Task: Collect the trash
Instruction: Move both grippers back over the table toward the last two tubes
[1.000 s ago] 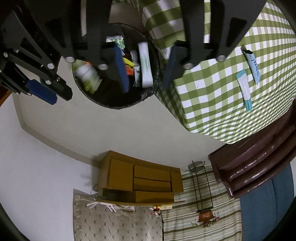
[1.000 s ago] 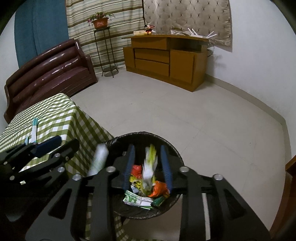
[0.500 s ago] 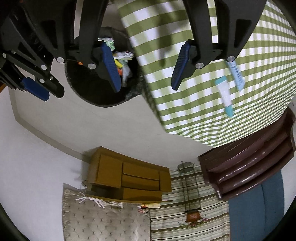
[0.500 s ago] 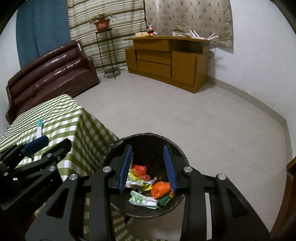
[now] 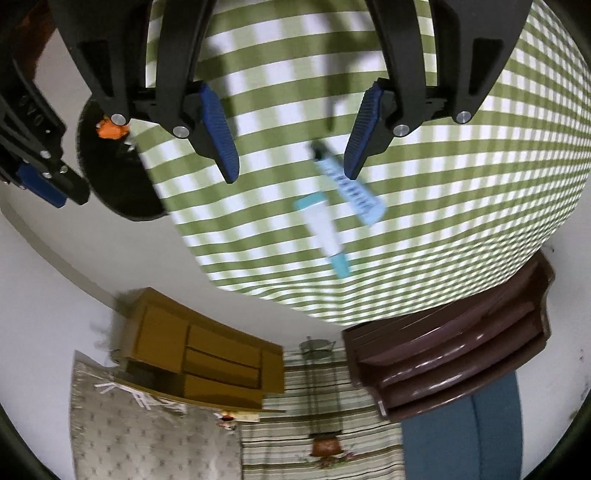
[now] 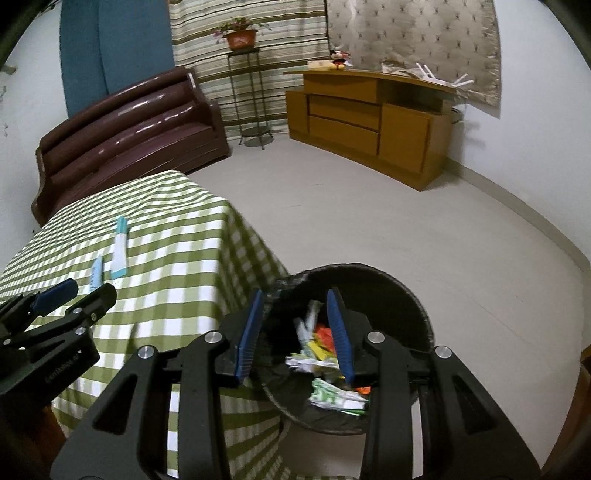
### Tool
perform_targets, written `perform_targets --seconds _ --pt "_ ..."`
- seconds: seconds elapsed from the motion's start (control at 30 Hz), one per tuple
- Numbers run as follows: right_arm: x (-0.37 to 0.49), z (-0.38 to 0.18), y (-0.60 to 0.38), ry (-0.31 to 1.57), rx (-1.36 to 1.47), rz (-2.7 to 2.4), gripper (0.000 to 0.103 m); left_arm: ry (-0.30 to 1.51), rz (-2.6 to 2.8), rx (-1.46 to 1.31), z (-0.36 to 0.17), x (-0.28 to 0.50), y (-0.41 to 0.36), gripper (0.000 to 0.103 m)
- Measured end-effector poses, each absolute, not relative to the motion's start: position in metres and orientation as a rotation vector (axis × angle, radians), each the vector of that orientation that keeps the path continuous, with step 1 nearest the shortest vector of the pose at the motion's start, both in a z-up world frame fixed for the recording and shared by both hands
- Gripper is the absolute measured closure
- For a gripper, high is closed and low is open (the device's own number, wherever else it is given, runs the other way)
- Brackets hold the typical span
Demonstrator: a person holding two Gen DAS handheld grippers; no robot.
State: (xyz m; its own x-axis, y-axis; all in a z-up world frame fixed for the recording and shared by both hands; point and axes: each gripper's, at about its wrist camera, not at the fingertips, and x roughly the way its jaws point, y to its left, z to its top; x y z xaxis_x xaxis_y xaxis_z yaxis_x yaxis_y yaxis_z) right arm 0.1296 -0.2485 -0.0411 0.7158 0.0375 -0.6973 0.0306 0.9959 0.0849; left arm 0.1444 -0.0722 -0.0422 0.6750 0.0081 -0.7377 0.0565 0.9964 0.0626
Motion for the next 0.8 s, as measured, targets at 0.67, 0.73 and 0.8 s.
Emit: perform_targets --seconds 0.67,0.73,0.8 --pt "0.149 -0.040 -0.212 0.788 0.052 0.058 0.062 0.885 0.017 0.040 -0.055 0.170 -0.030 0.041" --pt "0.151 -0.040 -0.213 0.792 0.051 0.058 0.062 0.889 0.019 0.038 -0.055 0.173 -0.030 0.041" --pt "0.153 -0.041 -0.211 0.796 0.050 0.059 0.062 0.891 0.021 0.040 -0.055 0.177 -0.031 0.041"
